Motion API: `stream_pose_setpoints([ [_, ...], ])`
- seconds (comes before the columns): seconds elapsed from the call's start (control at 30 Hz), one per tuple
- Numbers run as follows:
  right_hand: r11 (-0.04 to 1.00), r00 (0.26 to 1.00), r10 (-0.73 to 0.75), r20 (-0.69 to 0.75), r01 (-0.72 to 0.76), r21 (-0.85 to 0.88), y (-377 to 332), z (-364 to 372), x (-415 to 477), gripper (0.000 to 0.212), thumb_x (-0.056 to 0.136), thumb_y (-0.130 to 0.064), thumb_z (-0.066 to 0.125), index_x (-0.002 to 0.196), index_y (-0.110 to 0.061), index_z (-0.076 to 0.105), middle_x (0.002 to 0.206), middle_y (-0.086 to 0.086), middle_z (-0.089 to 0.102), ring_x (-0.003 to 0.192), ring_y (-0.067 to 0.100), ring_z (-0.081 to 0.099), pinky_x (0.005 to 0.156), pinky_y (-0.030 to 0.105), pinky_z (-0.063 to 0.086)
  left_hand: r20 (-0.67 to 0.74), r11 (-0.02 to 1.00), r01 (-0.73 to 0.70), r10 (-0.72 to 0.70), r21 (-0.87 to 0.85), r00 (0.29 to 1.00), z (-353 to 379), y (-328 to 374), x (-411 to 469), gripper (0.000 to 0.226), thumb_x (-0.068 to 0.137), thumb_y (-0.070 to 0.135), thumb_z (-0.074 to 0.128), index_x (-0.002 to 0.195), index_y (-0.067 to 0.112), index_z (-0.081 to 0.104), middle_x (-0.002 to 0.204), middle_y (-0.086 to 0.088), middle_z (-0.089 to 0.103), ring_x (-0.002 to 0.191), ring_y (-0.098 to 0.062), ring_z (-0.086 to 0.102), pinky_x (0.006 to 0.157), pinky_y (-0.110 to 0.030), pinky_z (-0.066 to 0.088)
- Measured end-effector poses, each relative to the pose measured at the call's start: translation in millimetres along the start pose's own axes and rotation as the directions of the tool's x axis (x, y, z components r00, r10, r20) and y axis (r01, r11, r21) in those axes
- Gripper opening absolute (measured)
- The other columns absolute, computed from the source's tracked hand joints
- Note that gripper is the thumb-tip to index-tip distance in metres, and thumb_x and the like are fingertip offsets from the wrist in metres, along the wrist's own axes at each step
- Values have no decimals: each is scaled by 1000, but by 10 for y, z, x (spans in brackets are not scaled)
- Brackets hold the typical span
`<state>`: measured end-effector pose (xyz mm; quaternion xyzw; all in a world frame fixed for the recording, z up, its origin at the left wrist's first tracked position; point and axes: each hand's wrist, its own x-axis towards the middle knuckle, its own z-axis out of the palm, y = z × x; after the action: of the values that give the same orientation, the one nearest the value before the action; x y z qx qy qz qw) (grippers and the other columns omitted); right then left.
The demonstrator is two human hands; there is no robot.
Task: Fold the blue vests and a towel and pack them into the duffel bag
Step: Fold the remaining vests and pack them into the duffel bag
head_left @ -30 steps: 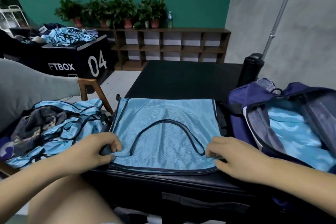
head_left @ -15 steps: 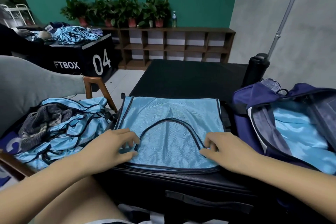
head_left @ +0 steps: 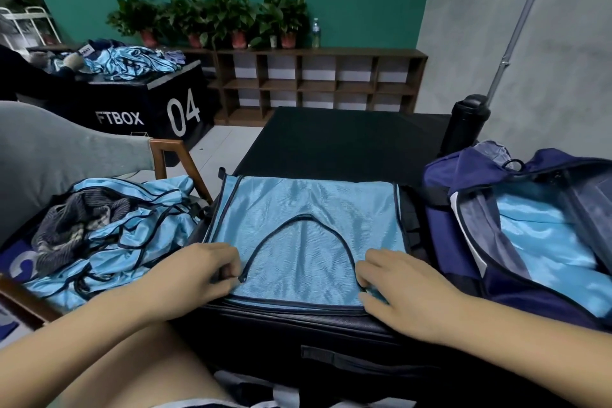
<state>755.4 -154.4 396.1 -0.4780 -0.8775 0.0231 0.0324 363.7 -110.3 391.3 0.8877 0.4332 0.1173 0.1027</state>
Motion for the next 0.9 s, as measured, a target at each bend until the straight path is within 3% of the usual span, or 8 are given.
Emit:
stream_pose_setpoints([
  [0.13,999,998,-12,60,15,-47,71,-92,-73,29,100,-60,43,106,-33,47,104,-12,45,99,14,50,91,31,44,-15,1000,-26,26,-13,1000,-67,25,-31,21,88,26,70,88,41,55,88,19,60,79,-8,62,69,-27,52],
  [0.27,995,992,-4,123,16,-97,157,-201,-147,27,89,-50,47,110,-32,49,105,-12,44,100,15,48,94,33,43,25,998,-57,58,-27,998,-109,20,-107,19,88,33,73,92,42,57,93,21,59,89,-6,62,77,-25,52],
  [0.43,988,968,-7,250,45,-148,214,-308,-205,35,79,-42,49,112,-35,40,106,-14,36,99,14,43,92,33,41,78,999,-40,41,-11,996,-101,12,-192,25,82,44,75,101,41,58,104,22,56,99,-2,60,85,-23,51],
  [0.67,983,979,-36,199,71,-169,262,-155,-153,17,85,-30,37,101,-28,43,97,-8,46,91,21,52,88,33,42,153,998,-57,57,-4,987,-138,-59,-141,14,84,32,68,90,40,58,95,20,58,84,-4,61,74,-28,52],
  [0.9,993,982,-100,162,109,-51,-115,-154,-85,11,93,-29,44,104,-26,46,104,-5,54,92,24,51,89,34,37,107,954,-41,9,298,994,-185,-438,43,18,70,31,58,81,37,44,80,15,49,74,-5,48,64,-25,38],
])
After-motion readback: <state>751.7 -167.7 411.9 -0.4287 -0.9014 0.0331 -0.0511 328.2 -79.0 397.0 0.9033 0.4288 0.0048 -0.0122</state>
